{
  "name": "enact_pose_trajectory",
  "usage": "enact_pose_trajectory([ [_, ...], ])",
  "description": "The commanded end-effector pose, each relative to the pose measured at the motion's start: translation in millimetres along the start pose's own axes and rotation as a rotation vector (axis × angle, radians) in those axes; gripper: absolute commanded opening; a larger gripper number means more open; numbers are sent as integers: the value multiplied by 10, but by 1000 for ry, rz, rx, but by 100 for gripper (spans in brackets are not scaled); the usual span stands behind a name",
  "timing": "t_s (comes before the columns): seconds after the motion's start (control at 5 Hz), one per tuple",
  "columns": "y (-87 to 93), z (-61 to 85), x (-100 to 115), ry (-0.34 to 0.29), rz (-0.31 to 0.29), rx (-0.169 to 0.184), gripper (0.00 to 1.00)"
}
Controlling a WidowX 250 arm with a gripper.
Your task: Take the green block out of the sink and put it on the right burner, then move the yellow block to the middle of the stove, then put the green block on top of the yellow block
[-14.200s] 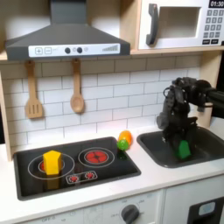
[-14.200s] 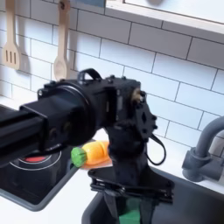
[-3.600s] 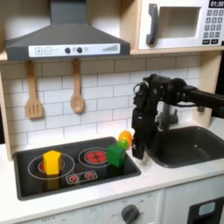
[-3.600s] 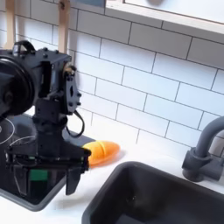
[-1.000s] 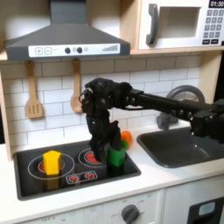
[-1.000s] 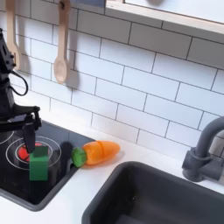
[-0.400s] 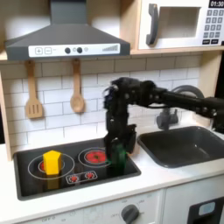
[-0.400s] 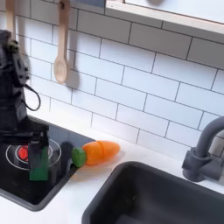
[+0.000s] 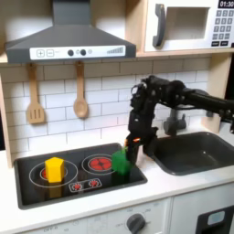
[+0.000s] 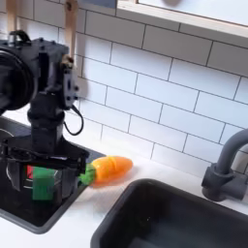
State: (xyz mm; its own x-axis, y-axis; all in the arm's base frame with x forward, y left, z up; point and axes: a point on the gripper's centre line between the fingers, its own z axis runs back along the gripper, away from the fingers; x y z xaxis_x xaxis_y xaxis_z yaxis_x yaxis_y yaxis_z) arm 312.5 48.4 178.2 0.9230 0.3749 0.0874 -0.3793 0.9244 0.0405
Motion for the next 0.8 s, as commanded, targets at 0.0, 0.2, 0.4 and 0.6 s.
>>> enact_pose_trajectory([
  [0.0,38,82,102,10,46,-33,100],
  [0.2,-22,75,89,11,41,-36,100],
  [0.4,22,62,98,16,49,-34,100],
  [0.6,27,62,97,17,52,-33,100],
])
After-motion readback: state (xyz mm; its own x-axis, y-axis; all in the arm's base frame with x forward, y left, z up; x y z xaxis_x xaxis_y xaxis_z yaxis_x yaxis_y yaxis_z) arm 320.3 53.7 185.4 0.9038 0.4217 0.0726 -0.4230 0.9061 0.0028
